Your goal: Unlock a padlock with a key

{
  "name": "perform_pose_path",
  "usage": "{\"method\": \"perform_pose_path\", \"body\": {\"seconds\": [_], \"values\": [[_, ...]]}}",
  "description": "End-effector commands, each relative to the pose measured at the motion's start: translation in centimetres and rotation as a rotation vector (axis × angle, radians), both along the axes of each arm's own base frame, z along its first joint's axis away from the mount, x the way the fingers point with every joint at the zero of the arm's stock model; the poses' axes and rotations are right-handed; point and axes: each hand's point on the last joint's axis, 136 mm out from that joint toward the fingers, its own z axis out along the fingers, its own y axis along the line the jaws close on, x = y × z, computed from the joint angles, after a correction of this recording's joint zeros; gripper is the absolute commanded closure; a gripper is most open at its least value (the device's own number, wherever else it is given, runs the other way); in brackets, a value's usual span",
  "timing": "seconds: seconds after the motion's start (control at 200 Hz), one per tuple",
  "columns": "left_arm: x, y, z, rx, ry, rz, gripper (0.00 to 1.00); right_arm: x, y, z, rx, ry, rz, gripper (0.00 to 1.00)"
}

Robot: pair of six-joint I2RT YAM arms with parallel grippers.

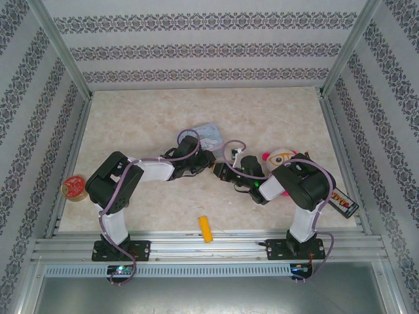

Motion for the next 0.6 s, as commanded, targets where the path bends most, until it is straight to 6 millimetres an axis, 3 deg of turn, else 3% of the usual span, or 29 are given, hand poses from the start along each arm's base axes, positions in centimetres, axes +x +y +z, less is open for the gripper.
{"method": "perform_pose_path", "body": {"seconds": [0.0,0.12,0.31,0.595], "values": [[-3.5,-2.8,-0.1,-0.07,0.075,-0.122,1.0,1.0,1.0,4.4,0.096,-0.152,-0.004,0.81],[-3.5,-2.6,-0.1,-0.07,0.076,-0.117,1.0,0.8,0.7,4.1,0.091,-0.143,-0.011,0.81],[-3.4,-2.4,-0.1,-0.071,0.075,-0.105,1.0,0.5,0.4,3.8,0.084,-0.136,-0.015,0.71],[-3.3,-2.1,-0.2,-0.07,0.079,-0.088,1.0,-0.2,0.0,3.6,0.091,-0.124,-0.017,0.7]]}}
